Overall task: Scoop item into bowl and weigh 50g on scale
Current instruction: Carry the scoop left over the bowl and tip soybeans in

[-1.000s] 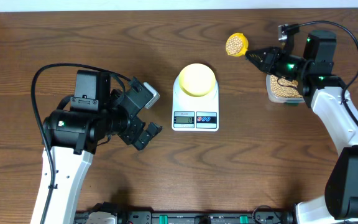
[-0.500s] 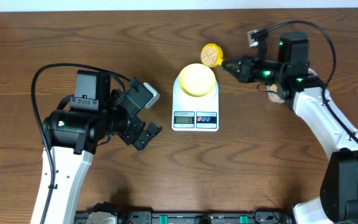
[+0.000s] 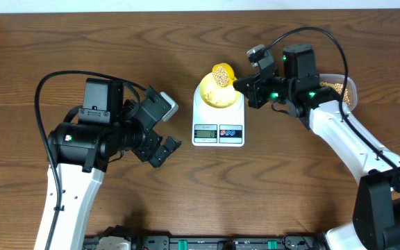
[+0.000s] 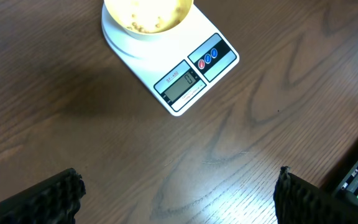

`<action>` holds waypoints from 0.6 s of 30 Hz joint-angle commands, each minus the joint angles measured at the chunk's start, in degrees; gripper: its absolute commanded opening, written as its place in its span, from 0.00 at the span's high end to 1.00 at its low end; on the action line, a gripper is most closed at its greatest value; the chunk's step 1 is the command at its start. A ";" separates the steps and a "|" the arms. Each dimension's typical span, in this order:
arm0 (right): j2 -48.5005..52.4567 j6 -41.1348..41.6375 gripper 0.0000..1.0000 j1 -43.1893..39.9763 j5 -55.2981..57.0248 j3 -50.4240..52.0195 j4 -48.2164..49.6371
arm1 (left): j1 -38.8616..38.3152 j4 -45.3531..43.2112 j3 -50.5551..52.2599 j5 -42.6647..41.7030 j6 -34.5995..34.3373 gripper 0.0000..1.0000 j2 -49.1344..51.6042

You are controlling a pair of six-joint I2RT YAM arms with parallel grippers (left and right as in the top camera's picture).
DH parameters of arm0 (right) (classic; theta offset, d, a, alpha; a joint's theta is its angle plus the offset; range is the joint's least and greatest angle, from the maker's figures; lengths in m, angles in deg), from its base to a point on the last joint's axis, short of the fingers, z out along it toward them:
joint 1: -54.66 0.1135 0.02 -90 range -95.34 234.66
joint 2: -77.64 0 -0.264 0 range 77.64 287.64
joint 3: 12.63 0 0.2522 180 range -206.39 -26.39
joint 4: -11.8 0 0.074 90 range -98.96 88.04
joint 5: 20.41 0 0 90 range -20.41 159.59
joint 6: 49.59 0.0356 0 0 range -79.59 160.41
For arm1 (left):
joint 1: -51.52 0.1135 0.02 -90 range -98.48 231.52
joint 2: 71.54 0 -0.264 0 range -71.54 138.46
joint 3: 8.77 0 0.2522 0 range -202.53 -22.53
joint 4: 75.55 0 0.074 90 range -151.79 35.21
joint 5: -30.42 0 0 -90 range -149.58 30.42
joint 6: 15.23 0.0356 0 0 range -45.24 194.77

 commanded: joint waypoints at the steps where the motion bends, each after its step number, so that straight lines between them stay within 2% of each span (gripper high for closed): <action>1: 0.44 -5.22 0.99 1.53 6.60 -0.04 -0.87 | 0.20 0.11 0.20 0.33 0.37 0.00 -0.09; 14: 0.44 -12.98 0.99 2.34 8.07 -0.04 -3.82 | 0.20 0.11 0.20 0.33 0.37 0.00 -0.09; 18: 0.42 -14.58 0.99 3.65 12.02 -0.04 -4.15 | 0.20 0.11 0.20 0.33 0.37 0.00 -0.09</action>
